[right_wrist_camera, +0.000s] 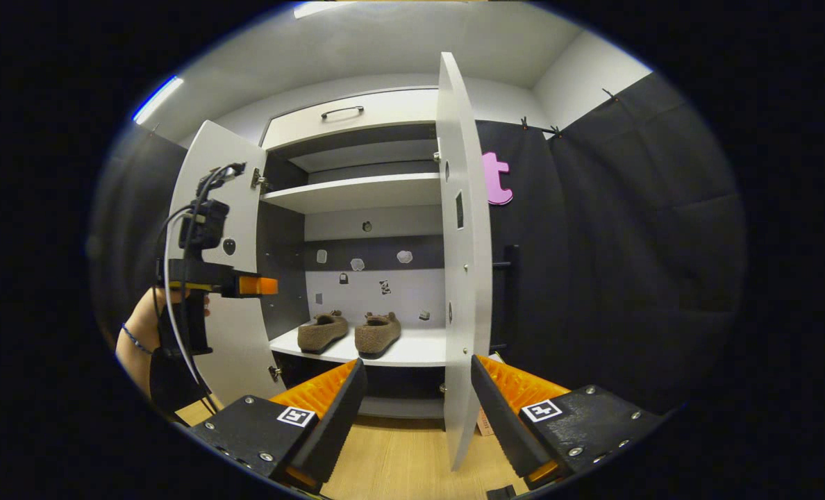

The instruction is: Grab one shoe with the right hand and put it into the shoe cabinet, grab the other shoe with the left hand and put it into the shoe cabinet; then close the right door with the right hand and the left door with the left hand.

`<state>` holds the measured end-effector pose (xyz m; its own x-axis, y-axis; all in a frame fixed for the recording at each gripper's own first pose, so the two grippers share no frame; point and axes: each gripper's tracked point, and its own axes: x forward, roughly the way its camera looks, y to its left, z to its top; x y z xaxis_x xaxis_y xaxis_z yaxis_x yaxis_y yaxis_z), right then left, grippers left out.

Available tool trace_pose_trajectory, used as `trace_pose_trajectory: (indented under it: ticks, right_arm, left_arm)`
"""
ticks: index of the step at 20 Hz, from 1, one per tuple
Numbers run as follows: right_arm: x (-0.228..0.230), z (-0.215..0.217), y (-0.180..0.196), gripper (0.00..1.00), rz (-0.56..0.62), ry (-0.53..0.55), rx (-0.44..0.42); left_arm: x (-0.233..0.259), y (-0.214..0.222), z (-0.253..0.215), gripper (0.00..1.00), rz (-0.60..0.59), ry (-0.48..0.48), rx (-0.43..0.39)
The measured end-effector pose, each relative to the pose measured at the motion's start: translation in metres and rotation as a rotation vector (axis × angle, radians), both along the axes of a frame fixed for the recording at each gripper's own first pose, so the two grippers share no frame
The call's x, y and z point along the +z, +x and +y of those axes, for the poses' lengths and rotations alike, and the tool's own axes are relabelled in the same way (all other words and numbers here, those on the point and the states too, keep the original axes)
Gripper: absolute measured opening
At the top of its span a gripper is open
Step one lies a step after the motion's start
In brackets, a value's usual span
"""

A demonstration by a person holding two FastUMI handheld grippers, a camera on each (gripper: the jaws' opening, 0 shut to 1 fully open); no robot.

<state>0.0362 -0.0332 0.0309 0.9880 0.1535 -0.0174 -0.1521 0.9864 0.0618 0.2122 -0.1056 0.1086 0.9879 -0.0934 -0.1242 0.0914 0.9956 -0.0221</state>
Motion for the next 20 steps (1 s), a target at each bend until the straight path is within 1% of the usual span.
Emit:
trace_pose_trajectory:
  ticks: [4,8,11,16,17,20]
  right_arm:
    - [-0.013,-0.047,0.008,0.92,0.002,-0.062,-0.071]
    - [-0.033,-0.085,0.024,0.92,0.039,-0.072,-0.126]
    - [-0.041,-0.11,0.042,0.92,0.042,-0.073,-0.159]
    - [-0.07,-0.136,0.083,0.93,0.083,-0.003,-0.176]
    - [-0.075,-0.139,0.091,0.93,0.084,-0.002,-0.179]
    - [-0.089,-0.14,0.113,0.92,0.079,-0.056,-0.177]
  left_arm:
    - [0.009,-0.048,0.017,0.96,-0.064,-0.003,0.045]
    - [0.013,-0.086,0.036,0.96,-0.098,0.022,0.089]
    - [0.013,-0.11,0.052,0.96,-0.108,0.023,0.13]
    - [0.018,-0.142,0.074,0.96,-0.125,0.029,0.176]
    - [0.019,-0.147,0.08,0.96,-0.124,0.03,0.19]
    - [0.021,-0.162,0.096,0.96,-0.125,0.028,0.228]
